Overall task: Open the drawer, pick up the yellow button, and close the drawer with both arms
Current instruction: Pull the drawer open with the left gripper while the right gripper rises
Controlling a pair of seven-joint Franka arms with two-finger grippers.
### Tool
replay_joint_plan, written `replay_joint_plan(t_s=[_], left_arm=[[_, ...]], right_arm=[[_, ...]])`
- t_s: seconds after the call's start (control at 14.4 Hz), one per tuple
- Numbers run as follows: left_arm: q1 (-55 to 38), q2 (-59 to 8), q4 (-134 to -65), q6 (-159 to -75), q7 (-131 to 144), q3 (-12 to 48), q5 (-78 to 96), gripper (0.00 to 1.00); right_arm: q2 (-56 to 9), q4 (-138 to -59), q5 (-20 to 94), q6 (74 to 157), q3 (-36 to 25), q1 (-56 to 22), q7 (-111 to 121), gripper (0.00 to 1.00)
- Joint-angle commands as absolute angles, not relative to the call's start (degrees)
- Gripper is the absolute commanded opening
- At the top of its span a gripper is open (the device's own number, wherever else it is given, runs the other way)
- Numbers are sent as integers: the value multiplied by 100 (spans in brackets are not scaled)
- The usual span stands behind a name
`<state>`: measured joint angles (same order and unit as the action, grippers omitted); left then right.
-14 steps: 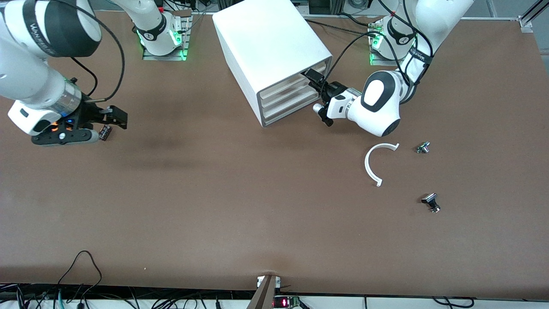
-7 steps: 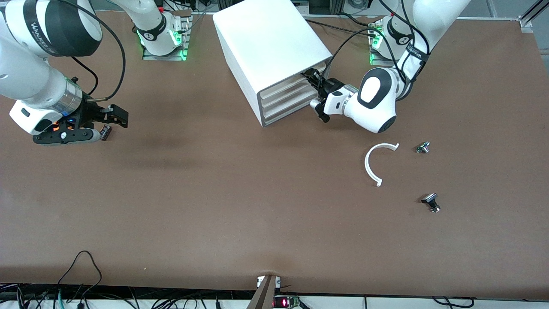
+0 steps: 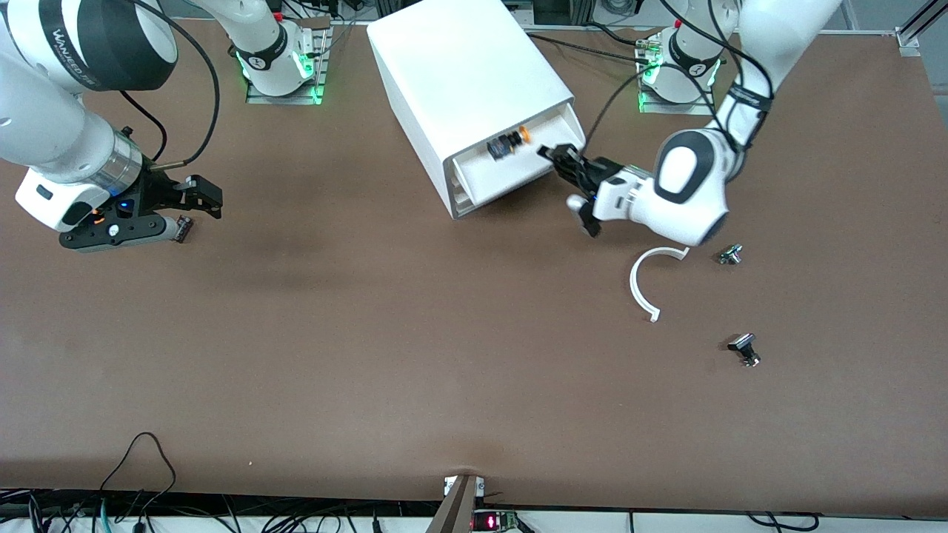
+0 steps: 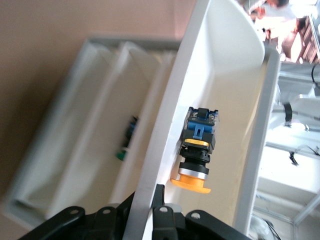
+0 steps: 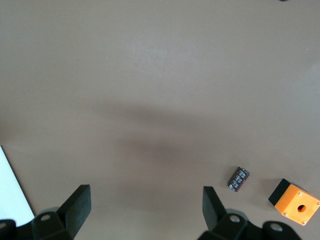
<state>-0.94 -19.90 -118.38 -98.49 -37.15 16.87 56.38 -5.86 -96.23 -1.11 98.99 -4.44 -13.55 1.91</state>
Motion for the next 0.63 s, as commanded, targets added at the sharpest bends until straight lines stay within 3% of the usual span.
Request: replay_joint_plan(t_s=[0.0, 0.28, 0.35, 0.42, 0.56], left_arm=[[-141, -2048, -11655, -10774, -3524, 1302, 5326, 0], [-114, -2066, -11365, -11109, -3551, 1090, 5098, 0], [-97, -2057, -11364, -11109, -3559, 1090, 5098, 9], [-53, -2039, -11382, -11109, -3594, 1090, 5098, 99], [-35, -2004, -11373, -11284, -3612, 1090, 5106, 100]], right_arm=[[-615, -9501, -79, 9782, -448, -1354, 281, 99], [-607, -9440, 176, 9817, -431, -1380, 832, 99], [-615, -9405, 193, 9817, -405, -1449, 1131, 99], [-624, -9378, 185, 9835, -396, -1546, 1386, 99], [-720, -9247, 167, 9853, -395, -1862, 1538, 99]])
